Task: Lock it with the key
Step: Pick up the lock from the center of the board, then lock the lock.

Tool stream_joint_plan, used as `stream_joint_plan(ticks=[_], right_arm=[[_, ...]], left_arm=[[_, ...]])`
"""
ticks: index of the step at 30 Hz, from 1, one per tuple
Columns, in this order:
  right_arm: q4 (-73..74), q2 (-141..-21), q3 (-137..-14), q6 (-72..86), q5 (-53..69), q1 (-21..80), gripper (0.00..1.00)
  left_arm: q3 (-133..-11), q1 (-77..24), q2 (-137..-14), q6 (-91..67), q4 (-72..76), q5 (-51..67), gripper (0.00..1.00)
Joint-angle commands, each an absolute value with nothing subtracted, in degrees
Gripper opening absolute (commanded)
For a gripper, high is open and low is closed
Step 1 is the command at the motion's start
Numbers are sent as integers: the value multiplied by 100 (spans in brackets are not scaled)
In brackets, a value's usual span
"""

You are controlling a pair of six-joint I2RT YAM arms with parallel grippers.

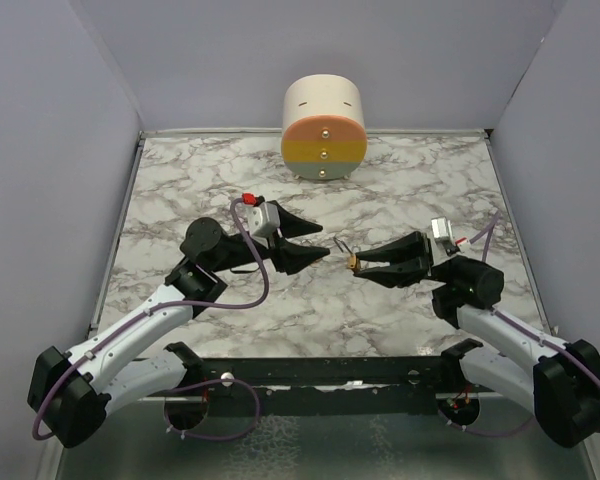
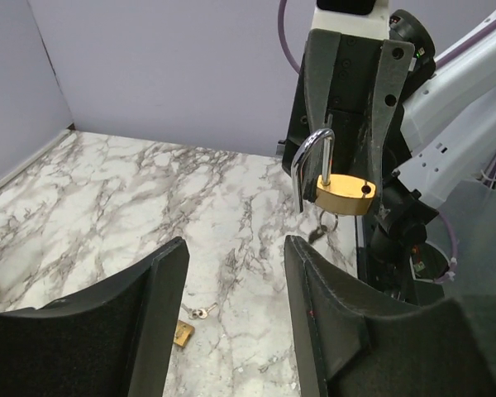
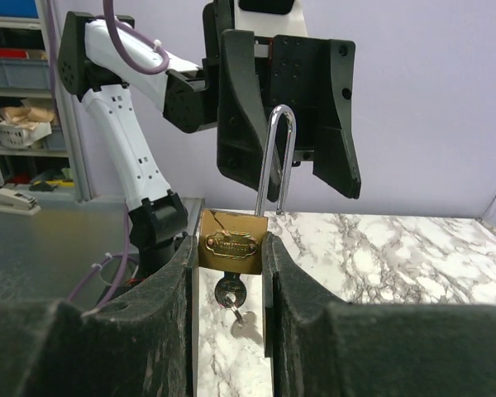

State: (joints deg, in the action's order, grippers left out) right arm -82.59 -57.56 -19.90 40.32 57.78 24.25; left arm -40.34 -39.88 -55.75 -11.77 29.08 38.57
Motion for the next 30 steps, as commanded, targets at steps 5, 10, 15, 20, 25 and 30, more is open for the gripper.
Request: stream_joint_plan(ticks=[5,10,15,20,25,30], right_arm=[[-8676,-5734,-2051,3835,5861,2391,1],[-8551,-5676,-2081,3736,5871,2391,1],[-8451,-5625,-2081,3656,5858,2390,1],[-8334,-5618,-2116,3593,5865,2390,1],[-8236,-5637,-2120,3526,5872,2389,1],[-8196,-5626,-2098,3489,5845,2389,1]], left_arm=[[-4034,-4025,-5524,-1533,3670,3944,57],[-4080,-4047,-5587,-1805,4027,4190,57],[-4209,-4131,-5773,-1944,4171,4340,56],[-4342,-4273,-5993,-1960,4227,4425,49],[-4427,-4405,-6065,-1982,4317,4410,47],[-4417,-4436,-5999,-1957,4365,4273,29]])
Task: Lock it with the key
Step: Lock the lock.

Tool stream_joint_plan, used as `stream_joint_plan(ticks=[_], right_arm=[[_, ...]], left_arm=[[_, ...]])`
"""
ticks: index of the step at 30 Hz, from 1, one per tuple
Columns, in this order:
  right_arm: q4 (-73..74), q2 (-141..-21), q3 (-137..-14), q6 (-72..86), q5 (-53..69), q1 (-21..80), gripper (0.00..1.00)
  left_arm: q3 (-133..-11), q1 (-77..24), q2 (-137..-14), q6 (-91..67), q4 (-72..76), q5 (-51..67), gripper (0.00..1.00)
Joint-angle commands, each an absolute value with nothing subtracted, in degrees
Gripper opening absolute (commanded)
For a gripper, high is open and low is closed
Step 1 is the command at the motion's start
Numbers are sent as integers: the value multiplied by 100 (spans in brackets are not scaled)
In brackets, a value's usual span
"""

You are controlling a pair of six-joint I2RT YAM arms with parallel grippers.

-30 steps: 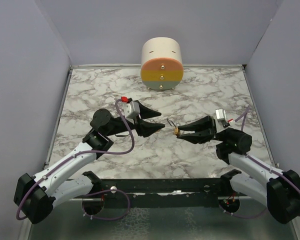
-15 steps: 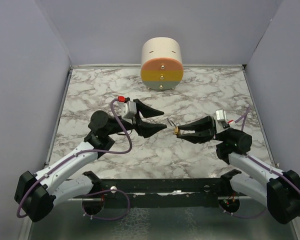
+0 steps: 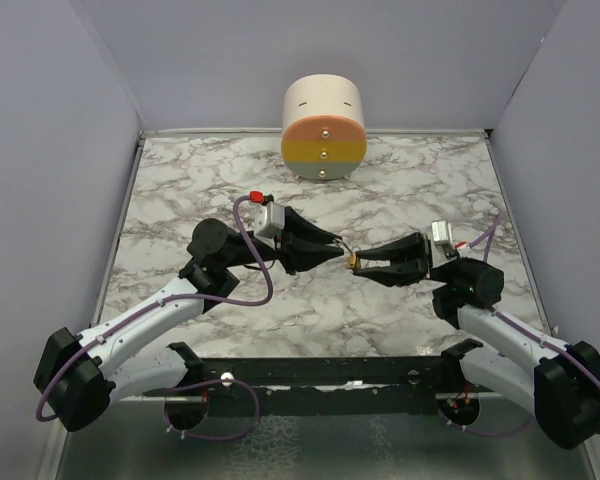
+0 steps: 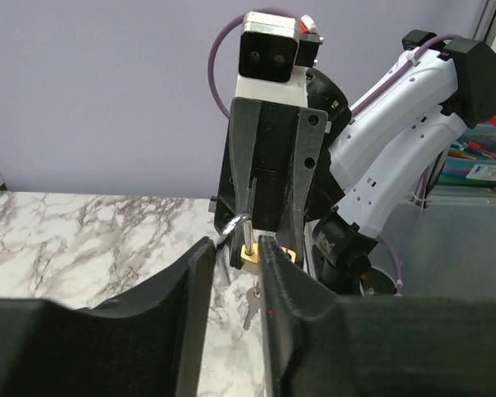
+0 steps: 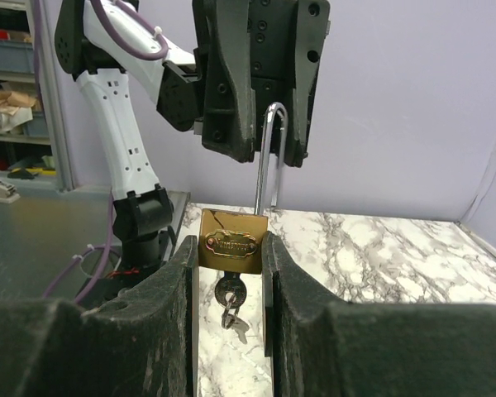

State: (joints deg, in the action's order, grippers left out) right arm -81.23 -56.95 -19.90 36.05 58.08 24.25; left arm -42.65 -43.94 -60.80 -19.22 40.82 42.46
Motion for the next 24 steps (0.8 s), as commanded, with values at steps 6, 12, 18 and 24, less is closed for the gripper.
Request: stream_joint_plan(ticks=[6,12,18,24], right_arm=[[-8008,-5585,-2099,3318,5736,2386,1],[-7134,-5317,-2188,2662,5585,2406,1],[-5312,-4637,-2342,1094,4740,2771,1],[-4492,-4449,-2411,94,3489,3385,1]], left_arm=[[-4362,-4437,-5905,-1999,4376,4168,0],[-4378,-4431,-5996,-2354,4347,3829,0],[-4706,-4448,-6327,-3095,4330,3636,0],[-4684,-4510,-6317,-3147,4236,3244,0]])
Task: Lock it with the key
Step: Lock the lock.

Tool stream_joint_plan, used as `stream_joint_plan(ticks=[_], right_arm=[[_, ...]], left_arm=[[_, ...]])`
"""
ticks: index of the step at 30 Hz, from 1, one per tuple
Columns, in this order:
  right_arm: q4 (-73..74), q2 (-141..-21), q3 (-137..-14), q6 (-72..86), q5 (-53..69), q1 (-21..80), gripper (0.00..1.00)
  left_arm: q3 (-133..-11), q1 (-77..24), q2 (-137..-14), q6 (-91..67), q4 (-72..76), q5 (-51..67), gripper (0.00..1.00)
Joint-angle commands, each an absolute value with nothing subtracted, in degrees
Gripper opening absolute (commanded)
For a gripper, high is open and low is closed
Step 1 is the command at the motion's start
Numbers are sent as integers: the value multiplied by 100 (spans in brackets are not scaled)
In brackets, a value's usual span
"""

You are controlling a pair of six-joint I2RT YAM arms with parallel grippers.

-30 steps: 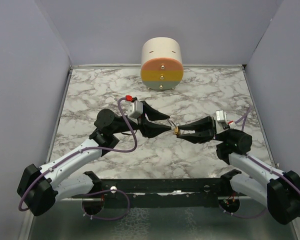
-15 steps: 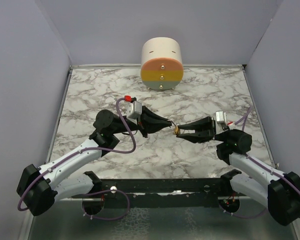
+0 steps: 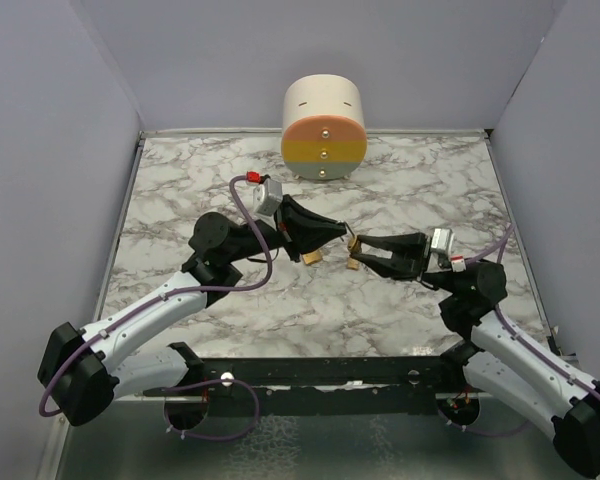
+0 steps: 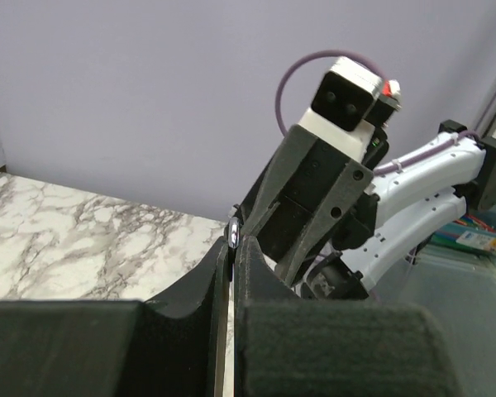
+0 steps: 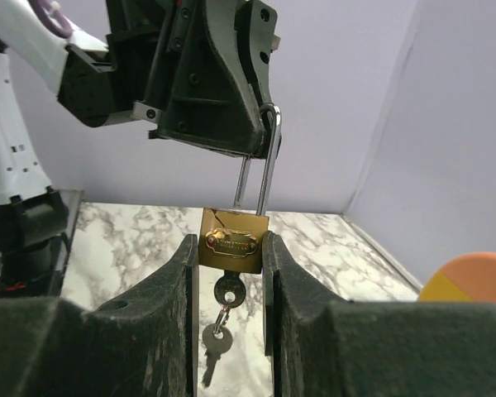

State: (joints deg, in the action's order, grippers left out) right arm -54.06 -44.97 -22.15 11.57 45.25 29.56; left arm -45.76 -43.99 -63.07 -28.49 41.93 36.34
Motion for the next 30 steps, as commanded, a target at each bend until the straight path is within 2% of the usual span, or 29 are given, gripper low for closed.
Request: stream_joint_plan(ticks=[1,14,30], right_arm=[[-4419,-4462,-2431,-51,3309,3503,1],[-4228,-4733,-2595,-1228,1552,4760,1],[-4684,-4805,-2698,-853,1468,4869,1]], left_arm=[[-4663,-4511,-6297,-3130,4195,3169,0],[-4524,-4639,-6184,-2999,4059,2700,0],[-4288,-4880,-6114,-2640,3982,2560,0]])
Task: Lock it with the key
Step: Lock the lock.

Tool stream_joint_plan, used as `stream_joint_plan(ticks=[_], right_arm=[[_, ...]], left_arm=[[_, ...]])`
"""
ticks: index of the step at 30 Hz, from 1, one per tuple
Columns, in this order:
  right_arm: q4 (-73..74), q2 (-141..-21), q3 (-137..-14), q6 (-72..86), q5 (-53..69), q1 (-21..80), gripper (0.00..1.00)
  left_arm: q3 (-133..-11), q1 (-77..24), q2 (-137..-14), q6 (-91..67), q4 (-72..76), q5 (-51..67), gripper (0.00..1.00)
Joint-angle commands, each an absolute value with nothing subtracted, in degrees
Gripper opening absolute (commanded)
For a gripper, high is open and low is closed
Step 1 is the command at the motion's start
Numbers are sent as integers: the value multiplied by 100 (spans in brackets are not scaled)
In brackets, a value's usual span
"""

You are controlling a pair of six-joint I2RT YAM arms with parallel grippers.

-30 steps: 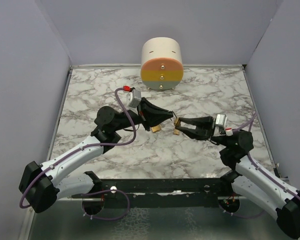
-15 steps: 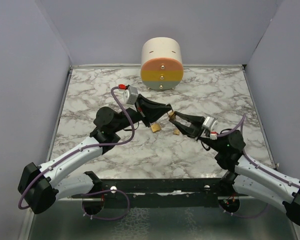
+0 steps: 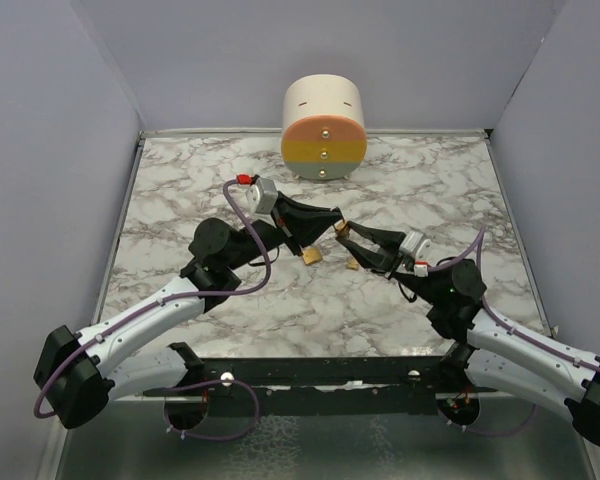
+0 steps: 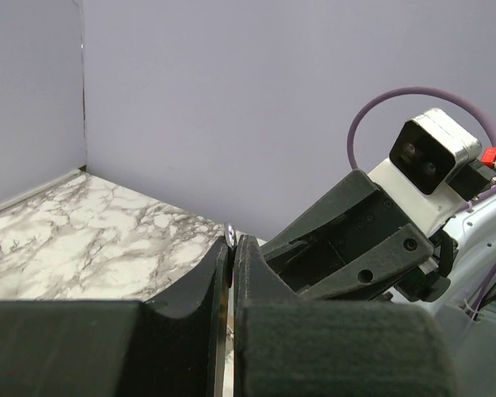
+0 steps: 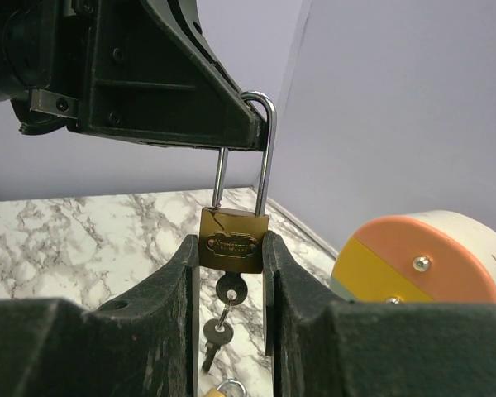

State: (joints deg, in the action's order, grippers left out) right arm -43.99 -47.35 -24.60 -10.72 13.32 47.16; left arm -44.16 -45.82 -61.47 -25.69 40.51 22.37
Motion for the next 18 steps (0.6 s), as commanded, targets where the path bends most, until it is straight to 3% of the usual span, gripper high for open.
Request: stream_joint_plan(ticks=[1,18], right_arm=[[-4711,-4802,-2698,-838,1448,4876,1],[-4796,-4784,-2645,-1133,1436,4956,1]], left_arm=[[-4270,-4886,-6102,-2653,3988,2528,0],[-4338,-4931,-5900,-3166,4104,2209,0]])
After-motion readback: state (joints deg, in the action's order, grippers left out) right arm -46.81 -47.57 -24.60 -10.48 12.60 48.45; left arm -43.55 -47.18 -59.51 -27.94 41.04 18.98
